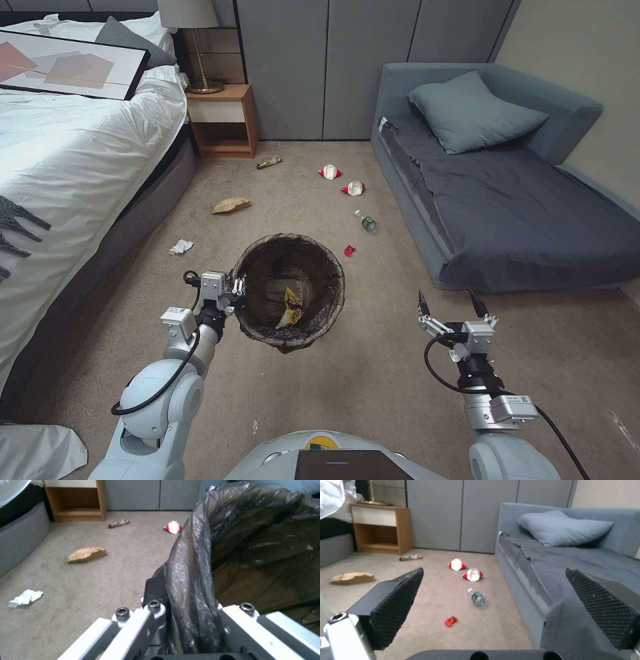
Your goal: Pick up the trash bin, then pick up the garbage from the floor and place it into the trash bin.
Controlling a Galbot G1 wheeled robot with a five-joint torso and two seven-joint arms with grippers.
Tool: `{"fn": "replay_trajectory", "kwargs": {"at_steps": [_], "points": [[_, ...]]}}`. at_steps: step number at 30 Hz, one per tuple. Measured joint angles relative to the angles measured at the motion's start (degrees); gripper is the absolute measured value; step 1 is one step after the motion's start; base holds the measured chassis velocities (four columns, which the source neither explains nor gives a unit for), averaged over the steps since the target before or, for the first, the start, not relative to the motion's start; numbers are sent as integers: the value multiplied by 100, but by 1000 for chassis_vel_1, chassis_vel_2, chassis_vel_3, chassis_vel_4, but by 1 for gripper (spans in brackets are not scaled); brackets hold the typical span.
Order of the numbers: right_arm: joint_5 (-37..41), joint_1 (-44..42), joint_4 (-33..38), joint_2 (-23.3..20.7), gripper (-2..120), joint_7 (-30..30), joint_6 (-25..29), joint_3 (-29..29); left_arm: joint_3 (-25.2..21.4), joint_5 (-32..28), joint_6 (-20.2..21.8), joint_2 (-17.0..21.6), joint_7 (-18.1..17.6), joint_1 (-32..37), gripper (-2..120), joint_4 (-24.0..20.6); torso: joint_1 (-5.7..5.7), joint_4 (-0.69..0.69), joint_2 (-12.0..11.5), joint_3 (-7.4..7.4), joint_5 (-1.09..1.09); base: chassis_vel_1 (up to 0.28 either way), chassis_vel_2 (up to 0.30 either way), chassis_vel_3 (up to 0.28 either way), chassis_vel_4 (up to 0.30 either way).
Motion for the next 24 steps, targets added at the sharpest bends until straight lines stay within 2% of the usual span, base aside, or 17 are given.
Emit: {"fn": "replay_trajectory", "kwargs": {"at_steps": [14,17,24], "points": [[10,29,1,9,100,94,-128,11,12,-9,-4,2,-58,-11,7,9,0,0,0,0,0,0,0,0,0],[5,38,29,8,100,120,-177,41,-52,-33,99,-9,-141,-17,7,21,0,0,0,0,0,0,0,0,0],[4,52,41,25,100,127,-202,79,-267,-71,191,6,-83,-6,7,48,0,0,0,0,0,0,0,0,0]]}}
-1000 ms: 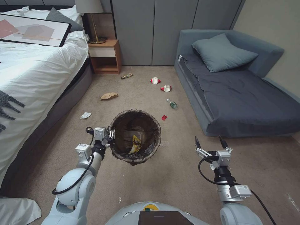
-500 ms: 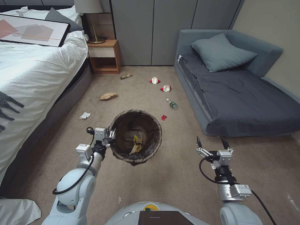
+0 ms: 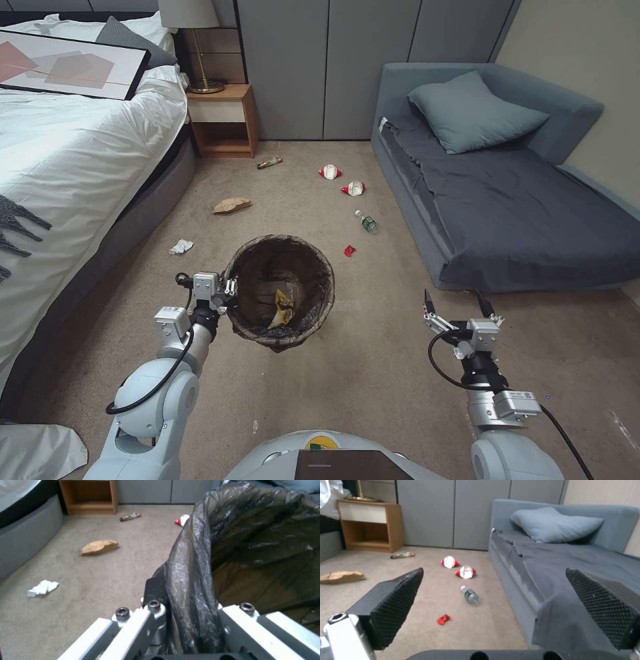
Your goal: Pick up the trash bin, then pick up the garbage from the floor and place it into the trash bin.
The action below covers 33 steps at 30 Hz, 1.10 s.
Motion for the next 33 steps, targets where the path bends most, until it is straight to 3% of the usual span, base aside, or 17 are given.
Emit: {"fn": "replay_trajectory", "kwargs": {"at_steps": [15,33], "points": [[-71,-25,-40,98,100,80,48,67,-221,-143,23,11,96,81,7,48,0,0,0,0,0,-4,7,6,-7],[-106,18,-45,197,100,48,35,139,-266,-248,-132,-3,162,212,7,112,0,-1,0,0,0,-89,93,87,-87]]}}
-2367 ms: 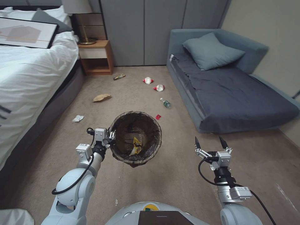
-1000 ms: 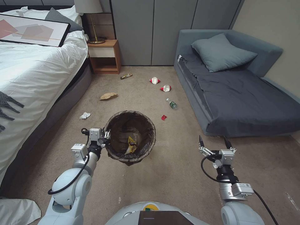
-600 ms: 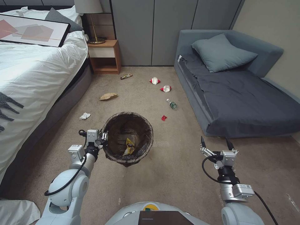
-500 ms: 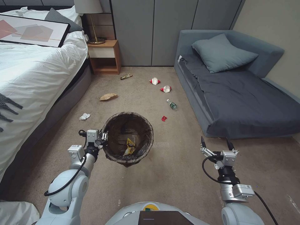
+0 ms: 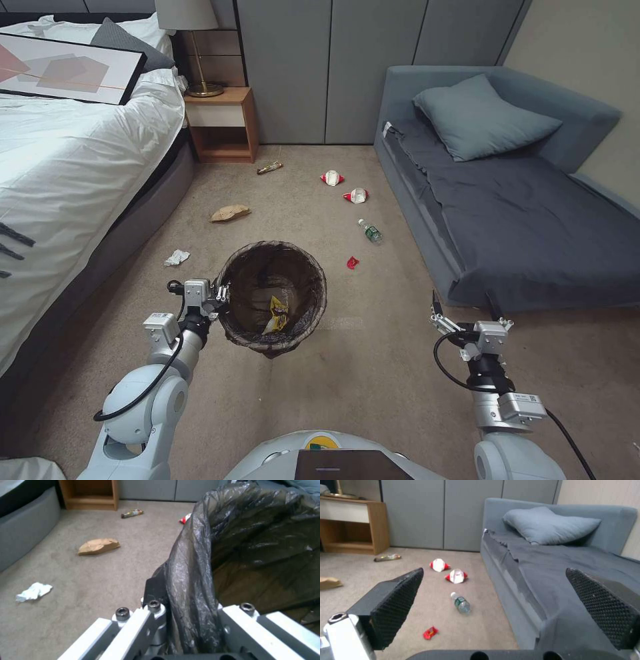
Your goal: Pick up the trash bin, then pick up the garbage from the floor and place it into the trash bin.
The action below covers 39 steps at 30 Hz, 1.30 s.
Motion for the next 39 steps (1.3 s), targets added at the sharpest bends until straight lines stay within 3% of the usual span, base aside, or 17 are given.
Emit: {"fn": "replay_trajectory", "kwargs": {"at_steps": [39], "points": [[-58,79,-37,-19,100,-2,-29,-137,20,36,-245,-93,28,319,7,-140,0,0,0,0,0,-127,130,128,-123]]}}
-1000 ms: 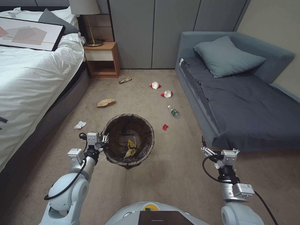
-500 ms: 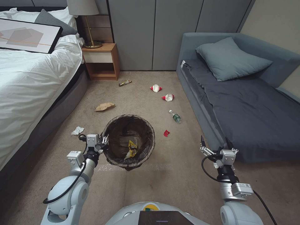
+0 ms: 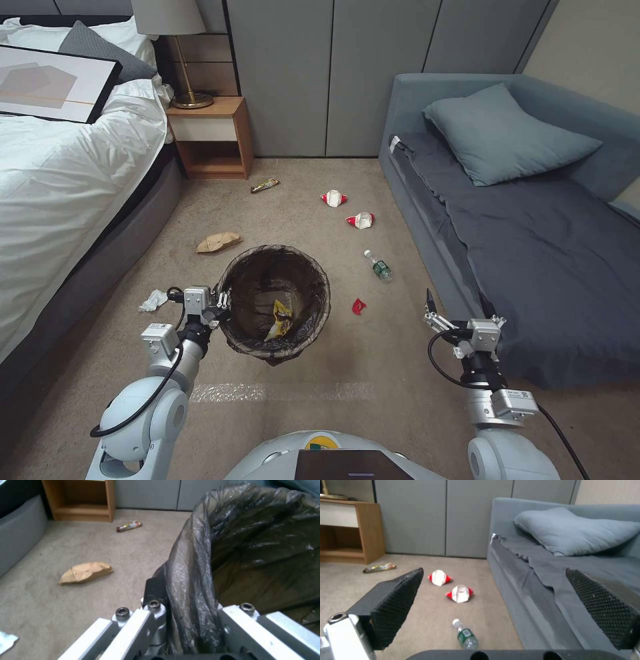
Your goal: Pick up the trash bin, then pick up the garbage from the floor and place it into the trash bin.
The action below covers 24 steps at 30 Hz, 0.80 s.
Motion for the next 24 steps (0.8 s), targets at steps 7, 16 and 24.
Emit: {"fn": "replay_trajectory", "kwargs": {"at_steps": [7,16,24], "points": [[9,70,-154,-18,100,-1,43,-18,-65,28,-17,-31,14,1,7,54,0,1,0,0,0,-153,146,150,-144],[142,161,-242,-220,100,14,1,-87,-95,185,107,-84,28,-60,7,-28,0,1,0,0,0,-142,133,131,-131],[118,164,-200,-168,100,24,-98,-110,-106,163,127,-53,14,-80,7,-54,0,0,0,0,0,-131,136,130,-142]]}}
